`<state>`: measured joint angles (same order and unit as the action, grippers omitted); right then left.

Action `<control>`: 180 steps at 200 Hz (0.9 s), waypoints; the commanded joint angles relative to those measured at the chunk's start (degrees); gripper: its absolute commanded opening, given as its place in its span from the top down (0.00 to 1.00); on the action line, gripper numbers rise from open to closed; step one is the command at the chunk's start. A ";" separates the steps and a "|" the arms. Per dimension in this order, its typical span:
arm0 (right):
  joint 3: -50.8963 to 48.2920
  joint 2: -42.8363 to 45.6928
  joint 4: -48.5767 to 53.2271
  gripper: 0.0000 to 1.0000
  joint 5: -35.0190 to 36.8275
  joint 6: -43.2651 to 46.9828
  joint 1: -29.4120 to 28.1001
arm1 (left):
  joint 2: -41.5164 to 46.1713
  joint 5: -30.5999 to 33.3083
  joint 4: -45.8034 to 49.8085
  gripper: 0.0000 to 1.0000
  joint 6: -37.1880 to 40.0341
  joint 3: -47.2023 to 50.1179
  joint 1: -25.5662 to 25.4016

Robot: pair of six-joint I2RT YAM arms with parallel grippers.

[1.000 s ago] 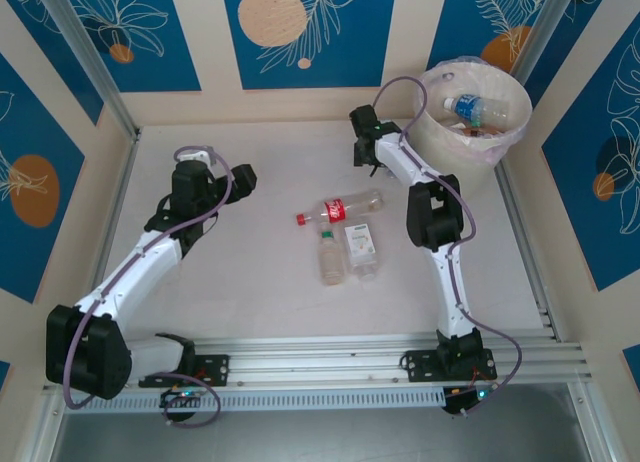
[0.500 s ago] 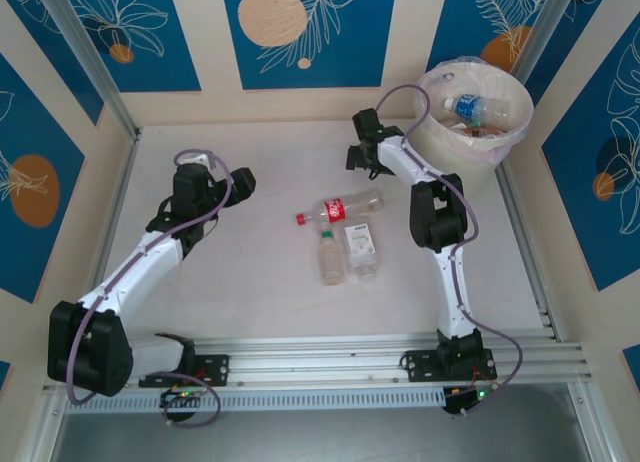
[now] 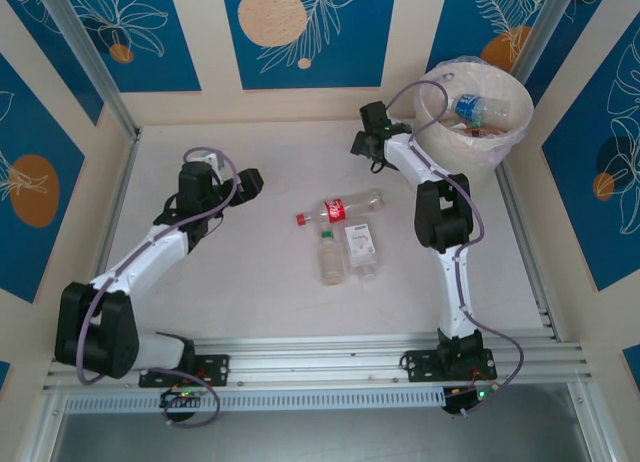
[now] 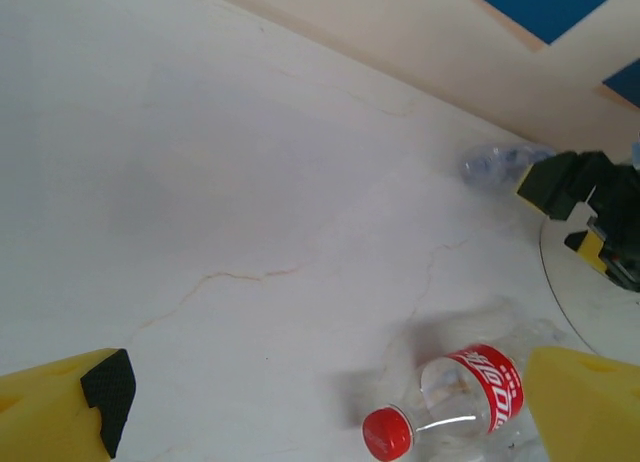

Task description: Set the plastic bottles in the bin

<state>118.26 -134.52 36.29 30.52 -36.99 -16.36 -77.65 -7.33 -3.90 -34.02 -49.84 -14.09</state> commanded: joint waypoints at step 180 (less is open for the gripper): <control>24.83 -20.28 1.24 0.15 -7.48 -46.98 4.04 | -10.06 -6.44 -4.95 0.00 1.08 -3.41 0.82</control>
<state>143.83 -153.25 36.51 23.77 -78.08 -13.58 -86.56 -12.25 -7.29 -33.98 -51.16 -14.00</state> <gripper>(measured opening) 0.845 0.999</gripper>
